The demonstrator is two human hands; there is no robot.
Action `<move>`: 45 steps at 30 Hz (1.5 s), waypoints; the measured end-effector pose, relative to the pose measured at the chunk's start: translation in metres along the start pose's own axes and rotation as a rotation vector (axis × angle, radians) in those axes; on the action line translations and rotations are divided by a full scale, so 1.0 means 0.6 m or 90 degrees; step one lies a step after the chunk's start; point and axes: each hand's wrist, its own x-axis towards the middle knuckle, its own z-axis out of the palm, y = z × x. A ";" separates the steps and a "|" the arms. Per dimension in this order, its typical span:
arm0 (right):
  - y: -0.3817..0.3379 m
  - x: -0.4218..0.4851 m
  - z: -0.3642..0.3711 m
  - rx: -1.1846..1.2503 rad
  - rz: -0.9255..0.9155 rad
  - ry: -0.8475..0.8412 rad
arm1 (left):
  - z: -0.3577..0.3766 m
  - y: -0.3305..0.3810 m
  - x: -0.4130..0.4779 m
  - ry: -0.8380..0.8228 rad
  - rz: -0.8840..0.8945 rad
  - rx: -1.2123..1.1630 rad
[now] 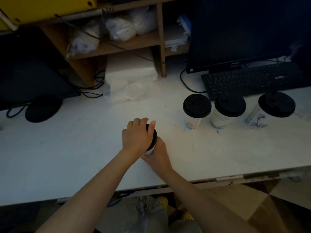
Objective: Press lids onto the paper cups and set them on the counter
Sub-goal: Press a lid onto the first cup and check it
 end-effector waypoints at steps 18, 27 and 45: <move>0.003 0.032 -0.026 0.095 0.027 -0.136 | 0.001 -0.011 0.038 0.002 0.101 0.046; -0.013 0.045 -0.038 0.076 0.055 -0.199 | -0.002 -0.014 0.048 -0.037 0.144 0.072; -0.325 0.028 -0.268 -0.334 -0.307 0.269 | -0.343 0.061 0.036 -0.172 0.213 -0.497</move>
